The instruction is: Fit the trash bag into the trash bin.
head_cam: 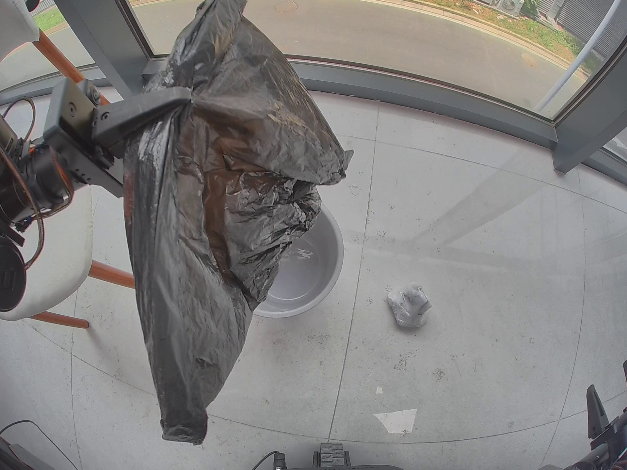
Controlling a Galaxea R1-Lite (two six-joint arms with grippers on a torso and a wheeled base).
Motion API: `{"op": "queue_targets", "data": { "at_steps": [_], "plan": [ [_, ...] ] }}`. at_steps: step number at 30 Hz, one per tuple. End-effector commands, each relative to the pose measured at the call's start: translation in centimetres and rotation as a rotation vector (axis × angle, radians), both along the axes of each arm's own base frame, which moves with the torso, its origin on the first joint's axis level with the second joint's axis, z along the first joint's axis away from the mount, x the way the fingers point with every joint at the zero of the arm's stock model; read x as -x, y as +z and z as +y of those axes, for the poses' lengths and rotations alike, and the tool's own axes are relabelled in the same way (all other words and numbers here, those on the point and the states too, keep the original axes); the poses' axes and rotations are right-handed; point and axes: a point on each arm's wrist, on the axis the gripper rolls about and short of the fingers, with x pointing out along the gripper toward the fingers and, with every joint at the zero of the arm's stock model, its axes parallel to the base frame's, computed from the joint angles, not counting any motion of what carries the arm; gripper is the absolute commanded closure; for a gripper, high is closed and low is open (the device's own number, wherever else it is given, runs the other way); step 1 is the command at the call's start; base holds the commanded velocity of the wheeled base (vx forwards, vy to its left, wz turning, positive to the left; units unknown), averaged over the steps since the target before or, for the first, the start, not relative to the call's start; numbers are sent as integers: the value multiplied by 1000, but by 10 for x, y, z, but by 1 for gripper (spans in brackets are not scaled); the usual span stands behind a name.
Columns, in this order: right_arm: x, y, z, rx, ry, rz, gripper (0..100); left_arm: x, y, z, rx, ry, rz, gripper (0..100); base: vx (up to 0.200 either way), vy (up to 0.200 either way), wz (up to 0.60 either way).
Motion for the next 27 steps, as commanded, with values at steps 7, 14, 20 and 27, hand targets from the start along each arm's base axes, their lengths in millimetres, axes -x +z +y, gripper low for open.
{"op": "queue_targets", "data": {
  "at_steps": [7, 14, 20, 27],
  "plan": [
    [-1, -5, 0, 0, 1, 15, 0, -21, -25, -3, -17, 6, 92, 100, 0, 0, 0],
    [-1, -5, 0, 0, 1, 14, 0, -19, -42, -3, -29, 8, 152, 100, 0, 0, 0],
    [-1, -5, 0, 0, -1, 15, 0, -22, -69, -4, -49, 3, 240, 100, 0, 0, 0],
    [-1, -5, 0, 0, -1, 15, 0, -39, -90, -6, -45, 9, 220, 100, 0, 0, 0]
  ]
}}
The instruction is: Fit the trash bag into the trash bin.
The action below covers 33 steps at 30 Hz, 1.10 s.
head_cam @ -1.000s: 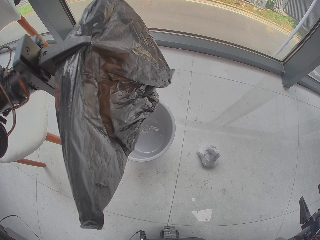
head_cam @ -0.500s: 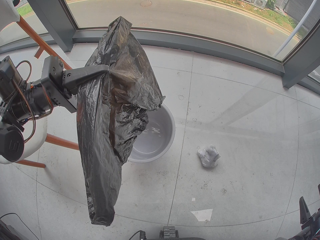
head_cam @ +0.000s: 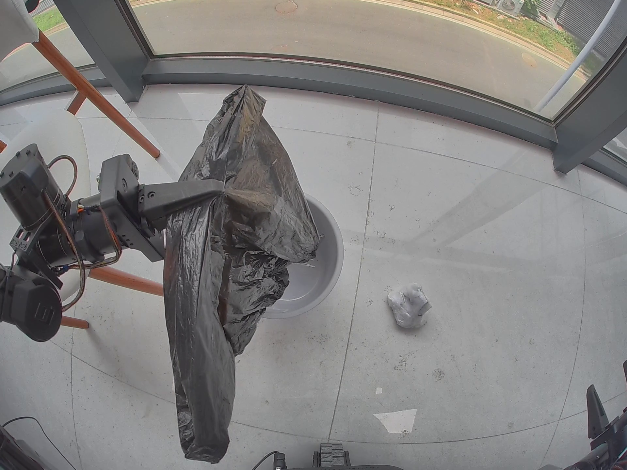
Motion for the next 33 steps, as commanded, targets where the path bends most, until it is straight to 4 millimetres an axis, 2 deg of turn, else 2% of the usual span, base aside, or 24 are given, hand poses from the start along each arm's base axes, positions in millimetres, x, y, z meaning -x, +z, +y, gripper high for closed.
{"op": "queue_targets", "data": {
  "at_steps": [1, 6, 13, 19, 28, 31, 33],
  "plan": [
    [-1, -5, 0, 0, 0, 14, 0, -15, -21, -2, -7, 5, 36, 100, 0, 0, 0],
    [-1, -5, 0, 0, 0, 14, 0, -31, -39, -4, 8, 5, -22, 100, 0, 0, 0],
    [-1, -5, 0, 0, -1, 14, 0, -31, -49, -4, 3, 8, 8, 100, 0, 0, 0],
    [-1, -5, 0, 0, -3, 16, 0, -38, -52, 9, 3, 57, 16, 100, 0, 0, 0],
    [-1, -5, 0, 0, -3, 18, 0, -47, -41, 18, 25, 157, -42, 100, 0, 0, 0],
    [-1, -5, 0, 0, -3, 18, 0, -48, -42, 18, 29, 214, -65, 100, 0, 0, 0],
    [-1, -5, 0, 0, -3, 16, 0, -54, -44, 18, 32, 359, -76, 100, 0, 0, 0]
  ]
}}
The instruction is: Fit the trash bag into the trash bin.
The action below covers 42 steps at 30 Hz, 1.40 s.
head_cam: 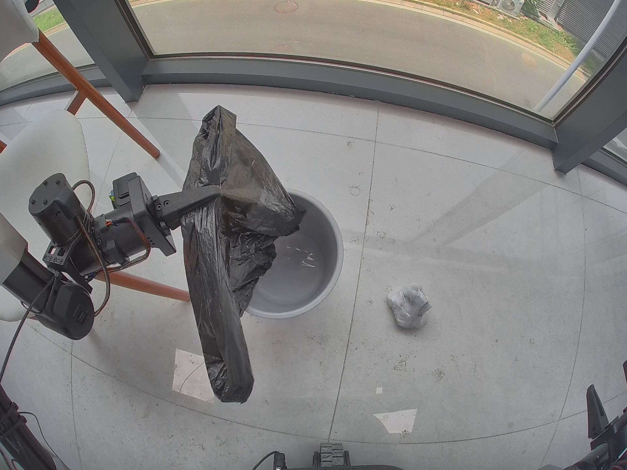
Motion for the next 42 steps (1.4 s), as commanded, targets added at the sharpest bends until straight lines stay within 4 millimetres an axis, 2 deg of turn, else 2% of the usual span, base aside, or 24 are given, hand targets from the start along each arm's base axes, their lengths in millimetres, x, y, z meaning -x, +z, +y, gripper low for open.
{"op": "queue_targets", "data": {
  "at_steps": [1, 4, 8, 9, 12, 17, 24, 29, 31, 35, 42],
  "plan": [
    [-1, -5, 0, 1, 0, 14, 0, -8, -3, -1, -13, 176, -19, 100, 0, 0, 0],
    [-1, -5, 0, 1, 0, 14, 0, -13, -11, -6, -96, 272, -18, 100, 0, 0, 0],
    [-1, -5, 0, 1, 0, 14, 0, -11, -11, -17, -131, 263, 8, 100, 0, 0, 0],
    [-1, -5, 0, 1, -2, 14, 0, -9, -8, -26, -134, 237, -6, 100, 0, 0, 0],
    [-1, -5, 0, 1, 0, 14, 0, -9, 4, -34, -123, 212, -44, 100, 0, 0, 0],
    [-1, -5, 0, 1, 0, 14, 0, -13, 27, -40, -160, 200, -33, 100, 0, 0, 0],
    [-1, -5, 0, 1, -2, 14, 0, -19, 44, -44, -441, 175, 7, 100, 0, 0, 0],
    [-1, -5, 0, 4, 0, 14, 0, -12, 65, -46, -611, 116, -27, 100, 0, 0, 0],
    [-1, -4, 0, 4, 0, 13, 0, -10, 70, -48, -746, 116, -107, 100, 0, 0, 0],
    [-1, -5, 0, 4, 0, 14, 0, -13, 63, -53, -965, 158, -291, 100, 0, 0, 0],
    [-1, -5, 0, 7, 0, 13, 0, -7, 63, -69, -1078, 112, -471, 100, 0, 0, 0]
  ]
}}
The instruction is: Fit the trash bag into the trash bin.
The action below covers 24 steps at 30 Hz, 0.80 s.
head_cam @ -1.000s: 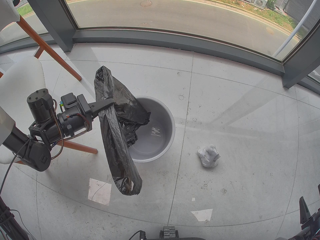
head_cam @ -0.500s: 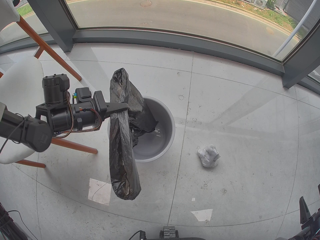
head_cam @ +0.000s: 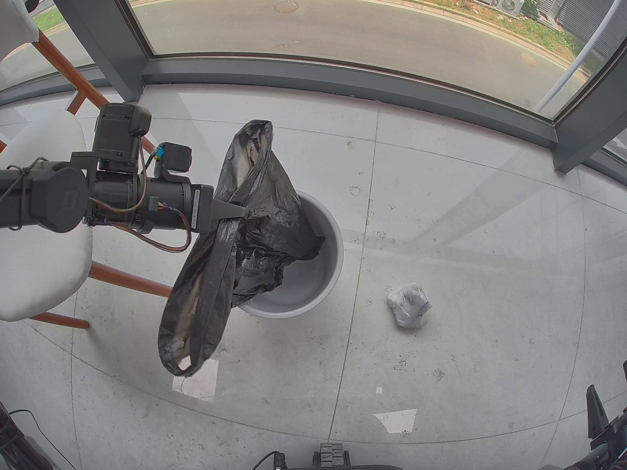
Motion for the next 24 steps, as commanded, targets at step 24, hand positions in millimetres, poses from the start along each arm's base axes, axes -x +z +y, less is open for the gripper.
{"op": "queue_targets", "data": {
  "at_steps": [24],
  "plan": [
    [-187, 180, 96, -355, 405, 676, 0, 50, -5, -75, -514, -228, -169, 100, 0, 0, 0]
  ]
}}
